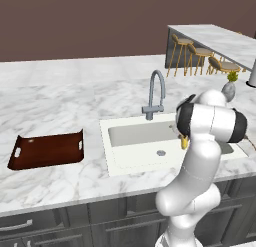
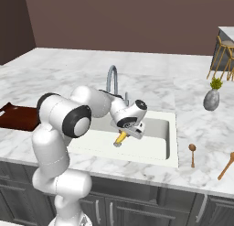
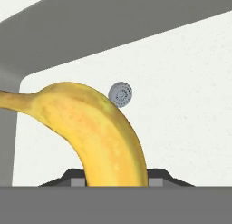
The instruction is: Pick up all produce items and place them in the sink. Turn on the sink faucet to wash them. Then turn the sink off and put them in the tray.
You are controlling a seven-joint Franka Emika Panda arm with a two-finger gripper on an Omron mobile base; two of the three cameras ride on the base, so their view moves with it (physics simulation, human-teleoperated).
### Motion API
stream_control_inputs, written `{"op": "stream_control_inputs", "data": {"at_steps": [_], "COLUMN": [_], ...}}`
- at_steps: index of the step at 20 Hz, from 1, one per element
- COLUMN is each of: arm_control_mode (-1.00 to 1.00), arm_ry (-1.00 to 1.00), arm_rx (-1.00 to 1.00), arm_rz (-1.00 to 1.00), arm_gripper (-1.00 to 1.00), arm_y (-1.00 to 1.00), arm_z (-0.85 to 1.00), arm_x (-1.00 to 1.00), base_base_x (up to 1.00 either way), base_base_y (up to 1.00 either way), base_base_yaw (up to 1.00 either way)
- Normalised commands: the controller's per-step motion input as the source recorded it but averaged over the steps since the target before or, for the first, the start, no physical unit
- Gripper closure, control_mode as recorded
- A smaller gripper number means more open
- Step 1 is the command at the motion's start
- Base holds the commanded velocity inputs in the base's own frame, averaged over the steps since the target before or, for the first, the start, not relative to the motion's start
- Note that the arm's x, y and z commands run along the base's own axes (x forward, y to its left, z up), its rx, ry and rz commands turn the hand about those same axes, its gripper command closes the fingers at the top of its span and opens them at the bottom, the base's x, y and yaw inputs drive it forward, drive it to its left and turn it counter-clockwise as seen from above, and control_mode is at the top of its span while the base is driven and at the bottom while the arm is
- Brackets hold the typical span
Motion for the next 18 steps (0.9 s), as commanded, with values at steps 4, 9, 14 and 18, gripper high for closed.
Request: {"op": "stream_control_inputs", "data": {"at_steps": [4, 9, 14, 18], "arm_control_mode": [-1.0, -1.0, -1.0, -1.0], "arm_ry": [0.0, 0.06, 0.04, 0.04], "arm_rx": [-0.02, -0.02, -0.01, 0.0], "arm_rz": [0.0, -0.02, -0.01, 0.0], "arm_gripper": [1.0, 1.0, 1.0, 1.0], "arm_y": [-0.06, -0.09, -0.15, -0.16], "arm_z": [-0.22, -0.18, -0.19, -0.19], "arm_x": [0.2, 0.13, 0.12, 0.26], "base_base_x": [0.0, 0.0, 0.0, 0.0], "base_base_y": [0.0, 0.0, 0.0, 0.0], "base_base_yaw": [0.0, 0.0, 0.0, 0.0]}}
